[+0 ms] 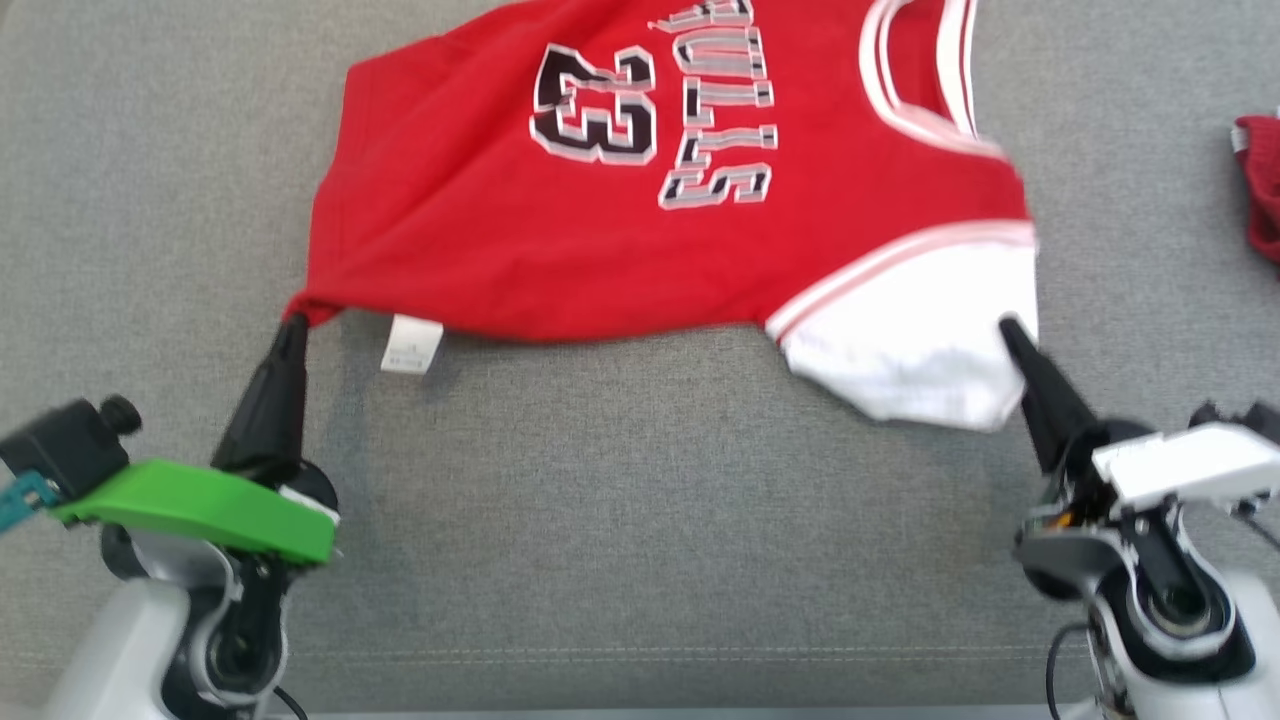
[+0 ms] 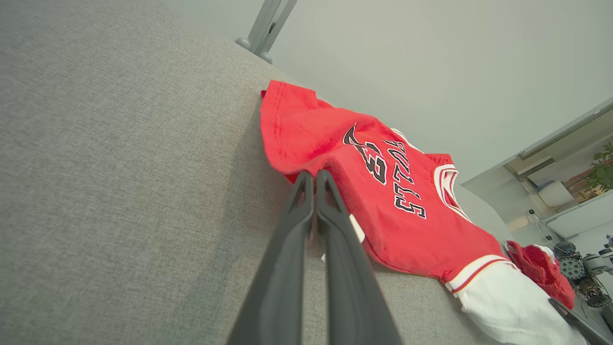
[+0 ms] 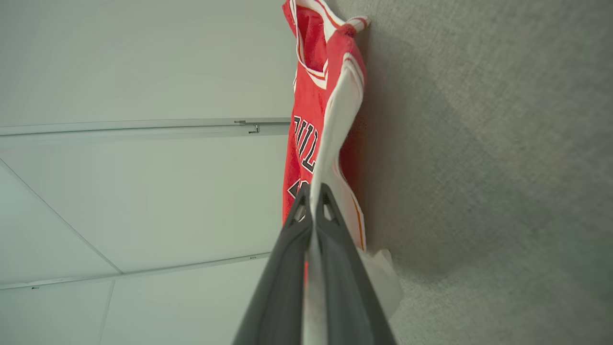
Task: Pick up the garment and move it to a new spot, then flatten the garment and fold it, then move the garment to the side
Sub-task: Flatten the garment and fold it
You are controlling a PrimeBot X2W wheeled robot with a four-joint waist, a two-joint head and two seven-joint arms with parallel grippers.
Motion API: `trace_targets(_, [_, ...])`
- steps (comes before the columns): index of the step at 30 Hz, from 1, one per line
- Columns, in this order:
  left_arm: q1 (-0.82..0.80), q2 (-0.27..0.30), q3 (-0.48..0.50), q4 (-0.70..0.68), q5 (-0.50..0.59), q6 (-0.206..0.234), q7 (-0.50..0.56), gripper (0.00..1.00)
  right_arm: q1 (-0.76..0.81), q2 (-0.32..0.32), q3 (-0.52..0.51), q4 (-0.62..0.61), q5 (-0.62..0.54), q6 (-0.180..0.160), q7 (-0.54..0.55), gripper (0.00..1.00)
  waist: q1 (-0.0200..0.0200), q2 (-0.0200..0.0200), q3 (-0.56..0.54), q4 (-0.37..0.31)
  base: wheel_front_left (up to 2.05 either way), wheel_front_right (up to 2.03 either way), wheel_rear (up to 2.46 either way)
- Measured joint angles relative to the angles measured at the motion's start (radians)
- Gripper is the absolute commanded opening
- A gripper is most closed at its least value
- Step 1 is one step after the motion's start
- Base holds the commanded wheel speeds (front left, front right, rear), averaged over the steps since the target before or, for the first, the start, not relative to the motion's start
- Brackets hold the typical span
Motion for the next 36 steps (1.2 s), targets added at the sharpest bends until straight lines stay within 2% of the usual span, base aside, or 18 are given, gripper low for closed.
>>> trace_targets(7, [0.107,-0.011,-0.029,-0.028,0.002,0.000,-0.034,0.00,0.210,0.006,-0.033,-0.012,-0.084,0.000,-0.021,0.00,0.0000,0.0000,-0.058,-0.015,0.00,0.00,0.00])
trace_targets(14, [0.180,-0.006,-0.027,-0.062,0.003,0.000,-0.047,0.00,0.395,0.002,-0.096,0.017,-0.084,0.000,-0.031,0.00,-0.0001,0.0000,-0.069,-0.022,0.00,0.00,0.00])
trace_targets(23, [0.224,0.008,-0.050,-0.143,0.015,0.004,-0.049,0.00,0.438,0.005,-0.118,-0.028,-0.073,0.001,-0.035,0.00,0.0000,0.0001,-0.050,-0.005,0.00,0.00,0.00])
trace_targets(29, [0.274,0.033,-0.092,-0.182,0.020,0.023,-0.008,0.00,0.438,0.004,-0.117,-0.114,-0.054,0.001,-0.040,0.00,0.0000,0.0000,-0.036,0.012,0.00,0.00,0.00])
trace_targets(36, [0.322,0.065,-0.050,-0.184,0.026,0.038,-0.008,0.00,0.454,-0.025,-0.113,-0.164,-0.051,0.010,-0.011,0.00,0.0000,0.0000,-0.027,0.031,0.00,0.00,0.00])
